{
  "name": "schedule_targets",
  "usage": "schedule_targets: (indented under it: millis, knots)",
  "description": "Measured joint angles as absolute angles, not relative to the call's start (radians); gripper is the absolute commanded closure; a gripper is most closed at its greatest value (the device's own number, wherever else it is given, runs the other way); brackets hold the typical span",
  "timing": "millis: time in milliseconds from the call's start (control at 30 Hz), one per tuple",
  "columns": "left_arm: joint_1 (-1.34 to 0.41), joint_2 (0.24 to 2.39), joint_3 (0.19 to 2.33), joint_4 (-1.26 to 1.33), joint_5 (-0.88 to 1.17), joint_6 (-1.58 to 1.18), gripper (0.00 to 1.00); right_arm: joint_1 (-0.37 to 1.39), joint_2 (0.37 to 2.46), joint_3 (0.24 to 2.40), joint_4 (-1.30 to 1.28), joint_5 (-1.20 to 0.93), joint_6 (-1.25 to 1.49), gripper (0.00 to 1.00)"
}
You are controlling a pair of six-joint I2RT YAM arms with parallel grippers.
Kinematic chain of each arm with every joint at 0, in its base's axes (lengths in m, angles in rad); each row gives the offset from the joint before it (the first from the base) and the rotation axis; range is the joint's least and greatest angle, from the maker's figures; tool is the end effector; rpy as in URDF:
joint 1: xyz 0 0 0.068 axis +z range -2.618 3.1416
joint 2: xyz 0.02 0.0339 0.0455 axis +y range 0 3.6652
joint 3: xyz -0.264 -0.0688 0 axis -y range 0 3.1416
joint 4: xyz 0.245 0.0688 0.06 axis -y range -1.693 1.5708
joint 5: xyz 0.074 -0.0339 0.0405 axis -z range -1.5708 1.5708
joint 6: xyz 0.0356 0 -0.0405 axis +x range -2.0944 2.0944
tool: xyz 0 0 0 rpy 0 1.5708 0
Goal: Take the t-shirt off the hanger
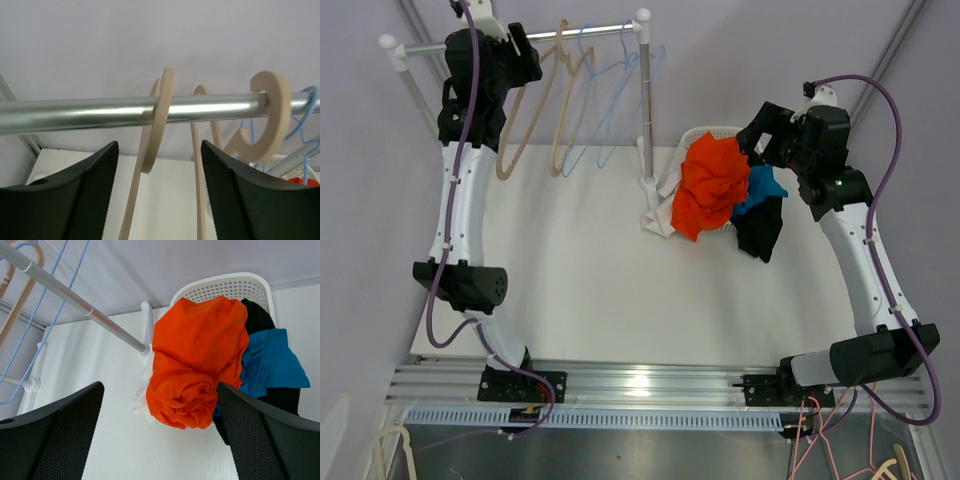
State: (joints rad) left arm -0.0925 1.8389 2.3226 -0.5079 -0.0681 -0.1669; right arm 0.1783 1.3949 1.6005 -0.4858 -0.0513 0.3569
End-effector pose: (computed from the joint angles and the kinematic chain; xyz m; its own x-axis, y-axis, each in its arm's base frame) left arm 0.3870 -0.0335 0.5325 -0.0278 -0.1639 -0.9861 0.0201 0.9862 -0.1645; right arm 0.3015 0.0562 0.4519 -0.3338 0.2944 -0.8955 -0.1163 0.9299 0.3490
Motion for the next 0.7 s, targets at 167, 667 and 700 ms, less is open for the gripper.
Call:
schedule_targets:
  millis: [167,667,700]
  knots:
    - [-0.093,1.770,2.315,-0.538,-0.068,-0.195,0.00,0.178,1.372,1.595,-0.488,-0.058,0.364,0.01]
    - [-0.093,1.304,1.943,-0.766,-0.080,-0.365,0.00,0.136,1.249,1.449,-0.465,-0.224,0.411,0.00]
    - [-0.093,1.239,1.863,-0.742,-0.063,-0.371,0.00,0.136,1.232,1.429,-0.459,-0.233,0.414,0.00]
